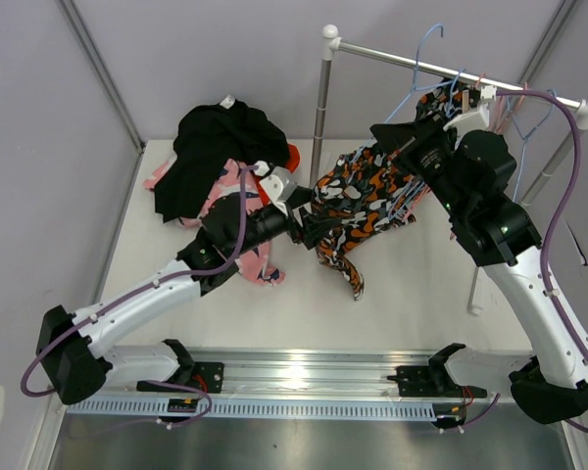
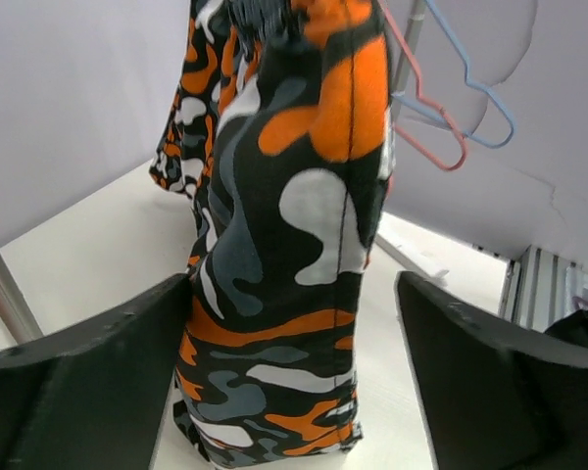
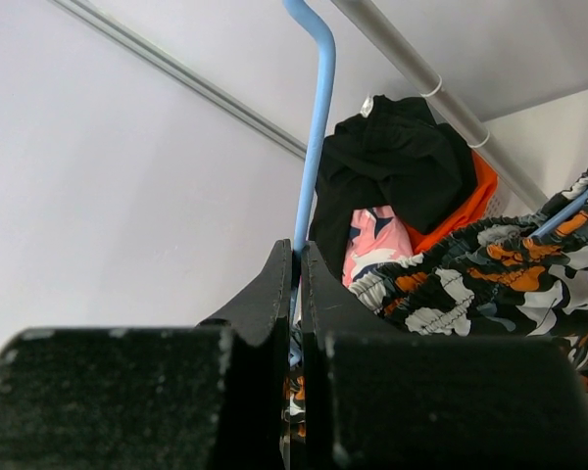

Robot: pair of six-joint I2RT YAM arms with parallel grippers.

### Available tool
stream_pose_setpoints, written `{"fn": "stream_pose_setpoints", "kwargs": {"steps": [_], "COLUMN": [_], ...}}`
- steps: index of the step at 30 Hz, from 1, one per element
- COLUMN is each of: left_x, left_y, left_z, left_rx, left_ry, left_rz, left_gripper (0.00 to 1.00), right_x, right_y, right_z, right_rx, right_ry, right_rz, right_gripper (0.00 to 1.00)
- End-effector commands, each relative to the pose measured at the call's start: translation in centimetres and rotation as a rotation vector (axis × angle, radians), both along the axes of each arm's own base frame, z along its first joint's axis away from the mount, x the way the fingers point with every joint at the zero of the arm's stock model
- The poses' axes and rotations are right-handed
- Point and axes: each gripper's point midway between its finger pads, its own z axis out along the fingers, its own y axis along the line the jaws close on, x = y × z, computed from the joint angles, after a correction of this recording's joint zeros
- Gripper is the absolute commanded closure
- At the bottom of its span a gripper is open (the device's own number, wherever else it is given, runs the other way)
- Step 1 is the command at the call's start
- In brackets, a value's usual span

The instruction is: Remove the shorts from the hanger

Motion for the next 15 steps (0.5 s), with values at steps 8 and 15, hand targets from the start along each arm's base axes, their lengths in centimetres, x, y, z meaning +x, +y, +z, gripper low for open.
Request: {"fn": "stream_pose_setpoints", "kwargs": {"steps": [8,15], "left_x": [0.8,-6.0], "left_y": [-0.5,1.6], "left_z": [0.6,-3.3], "left_rx": [-0.038,-0.106], "left_ry": [-0.012,0.063], "left_rz": [0.021,-0.066], "left_gripper": [1.00,1.00], "right_x": [-1.4,-0.4], "right_y": [-1.8,-2.7], "right_z": [4.8,5.1], "right_rx": [0.073,0.063], "right_ry": [-0.137,-0.132], "right_rz": [0.001,-0.022], "right_gripper": [1.00,1.00]}}
